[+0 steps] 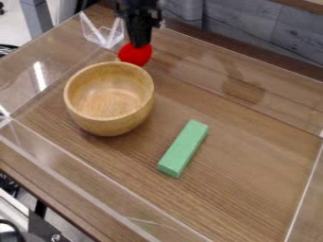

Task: Move the red fruit to the right

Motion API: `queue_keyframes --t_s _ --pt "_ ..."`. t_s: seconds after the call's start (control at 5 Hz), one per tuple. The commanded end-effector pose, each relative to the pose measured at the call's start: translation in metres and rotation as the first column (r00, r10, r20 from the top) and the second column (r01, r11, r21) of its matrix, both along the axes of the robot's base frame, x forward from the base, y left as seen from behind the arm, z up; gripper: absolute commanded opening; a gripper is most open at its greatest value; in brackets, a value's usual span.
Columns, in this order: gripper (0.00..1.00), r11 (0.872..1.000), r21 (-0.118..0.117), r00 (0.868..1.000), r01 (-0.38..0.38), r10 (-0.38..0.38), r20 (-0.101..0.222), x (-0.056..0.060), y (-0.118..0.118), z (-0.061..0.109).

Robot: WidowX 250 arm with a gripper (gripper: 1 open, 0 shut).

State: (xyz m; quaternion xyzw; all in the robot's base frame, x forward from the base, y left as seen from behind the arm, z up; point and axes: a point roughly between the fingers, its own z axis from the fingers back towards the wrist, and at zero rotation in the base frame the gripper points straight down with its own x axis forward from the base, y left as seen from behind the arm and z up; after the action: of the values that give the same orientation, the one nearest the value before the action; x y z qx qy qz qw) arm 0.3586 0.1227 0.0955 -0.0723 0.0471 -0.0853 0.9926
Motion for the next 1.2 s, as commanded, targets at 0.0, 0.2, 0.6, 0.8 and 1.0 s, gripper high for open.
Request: queue_keyframes --t_s 0.0,0.2,0.6,0.8,1.0 --pt "0.00 0.999 0.034 0.995 0.017 -0.020 0.099 0.006 -0.018 0.058" --pt "0.00 0.999 0.036 0.995 0.017 -0.021 0.100 0.006 -0.032 0.066" --pt "0.00 0.996 0.048 0.994 -0.069 0.065 0.083 -0.005 -0.051 0.073" --pt "1.00 0.984 0.064 0.984 -0.167 0.163 0.069 -0.009 -0.044 0.070" --pt "1.00 0.979 0.079 0.981 -0.188 0.184 0.060 -0.017 -0.031 0.066"
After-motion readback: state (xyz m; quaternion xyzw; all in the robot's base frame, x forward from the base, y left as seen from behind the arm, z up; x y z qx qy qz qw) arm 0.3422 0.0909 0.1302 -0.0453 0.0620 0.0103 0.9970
